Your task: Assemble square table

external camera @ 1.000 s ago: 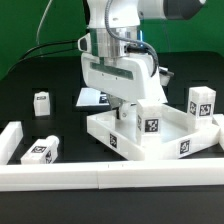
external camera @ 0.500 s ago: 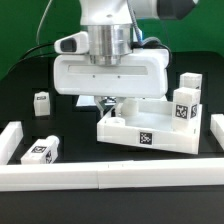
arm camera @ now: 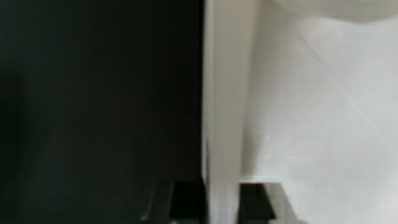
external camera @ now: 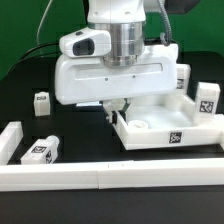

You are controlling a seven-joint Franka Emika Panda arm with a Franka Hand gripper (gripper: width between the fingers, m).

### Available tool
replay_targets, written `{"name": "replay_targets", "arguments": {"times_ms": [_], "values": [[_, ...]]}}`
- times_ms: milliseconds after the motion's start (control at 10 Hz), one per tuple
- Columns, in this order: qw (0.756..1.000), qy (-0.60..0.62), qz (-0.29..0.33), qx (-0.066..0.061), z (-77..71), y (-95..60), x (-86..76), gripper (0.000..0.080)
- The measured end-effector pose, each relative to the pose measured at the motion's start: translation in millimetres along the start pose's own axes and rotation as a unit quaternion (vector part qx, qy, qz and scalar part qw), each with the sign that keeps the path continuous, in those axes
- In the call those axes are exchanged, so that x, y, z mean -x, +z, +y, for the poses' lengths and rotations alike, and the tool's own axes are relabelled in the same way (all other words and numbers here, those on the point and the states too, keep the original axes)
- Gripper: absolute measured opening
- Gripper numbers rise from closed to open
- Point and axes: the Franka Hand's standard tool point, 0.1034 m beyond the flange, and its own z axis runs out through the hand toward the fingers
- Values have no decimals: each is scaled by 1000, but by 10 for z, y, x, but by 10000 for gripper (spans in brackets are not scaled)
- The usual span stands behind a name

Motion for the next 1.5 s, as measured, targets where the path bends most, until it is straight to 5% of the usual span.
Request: {"name": "replay_targets", "arguments": {"times_ms": [300,500,600,1000,1300,1500], "values": [[995,-98,-17,-4,12,37,69,56],[968,-242,-59,-30,46,18,-226,55],[951,-301,-60,-33,-27,16,-394,55],[941,-332,-61,-36,21,52,-329,55],[915,-390,-63,-77,-146,-112,-746,55],[918,-385,-60,-72,-99,-59,-701,55]]}}
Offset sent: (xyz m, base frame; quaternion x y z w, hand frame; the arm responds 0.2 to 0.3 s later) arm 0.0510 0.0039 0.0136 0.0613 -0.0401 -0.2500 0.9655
